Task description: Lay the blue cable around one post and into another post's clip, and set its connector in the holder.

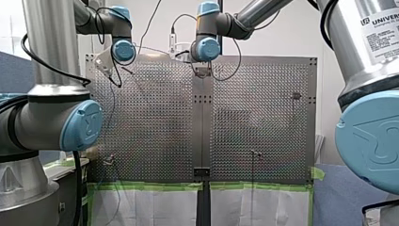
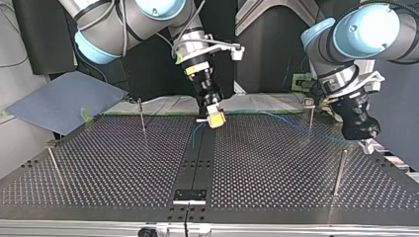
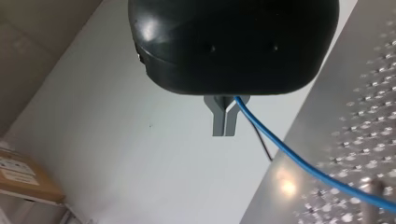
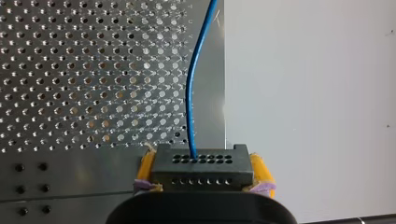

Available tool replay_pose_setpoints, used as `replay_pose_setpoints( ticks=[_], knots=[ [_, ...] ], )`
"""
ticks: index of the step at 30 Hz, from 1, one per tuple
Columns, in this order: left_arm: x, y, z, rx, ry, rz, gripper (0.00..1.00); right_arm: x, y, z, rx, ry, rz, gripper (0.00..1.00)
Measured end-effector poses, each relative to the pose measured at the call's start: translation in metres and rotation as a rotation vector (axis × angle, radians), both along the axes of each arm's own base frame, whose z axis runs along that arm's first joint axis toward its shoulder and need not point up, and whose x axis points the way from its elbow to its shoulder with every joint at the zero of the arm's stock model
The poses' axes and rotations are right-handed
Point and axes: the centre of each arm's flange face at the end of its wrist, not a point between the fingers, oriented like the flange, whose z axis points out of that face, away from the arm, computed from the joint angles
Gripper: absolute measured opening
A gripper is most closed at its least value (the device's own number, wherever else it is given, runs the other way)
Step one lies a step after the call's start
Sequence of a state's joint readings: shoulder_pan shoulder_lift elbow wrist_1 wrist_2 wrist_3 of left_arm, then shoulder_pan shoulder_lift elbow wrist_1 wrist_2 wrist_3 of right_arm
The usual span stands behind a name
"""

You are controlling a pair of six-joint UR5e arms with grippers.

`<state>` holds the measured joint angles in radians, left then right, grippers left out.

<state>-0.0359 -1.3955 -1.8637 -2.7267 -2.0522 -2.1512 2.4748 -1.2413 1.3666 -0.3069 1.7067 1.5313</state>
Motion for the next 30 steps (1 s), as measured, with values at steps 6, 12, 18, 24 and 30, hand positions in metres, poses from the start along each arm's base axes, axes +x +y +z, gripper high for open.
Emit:
replay_pose_setpoints(
  ticks=[6,12,18,24,30],
  knots=[
    [0.01,0.017,0.013,-0.01,-0.037,0.017,0.0,0.013,-0.007,-0.001,-0.002,0.004,0.006,0.0],
    [0.021,0.037,0.019,-0.014,-0.057,0.015,0.0,0.031,-0.013,-0.009,0.003,0.014,0.015,0.0],
    [0.039,0.059,0.008,0.014,-0.023,0.022,0.0,0.046,-0.016,-0.009,-0.003,0.018,0.024,0.0],
    [0.057,0.08,0.001,0.042,0.004,0.026,0.0,0.057,-0.02,0.0,-0.021,0.0,0.027,0.0],
    [0.069,0.087,0.003,0.061,0.015,0.017,0.0,0.067,-0.028,0.0,-0.02,0.004,0.025,0.0]
  ],
)
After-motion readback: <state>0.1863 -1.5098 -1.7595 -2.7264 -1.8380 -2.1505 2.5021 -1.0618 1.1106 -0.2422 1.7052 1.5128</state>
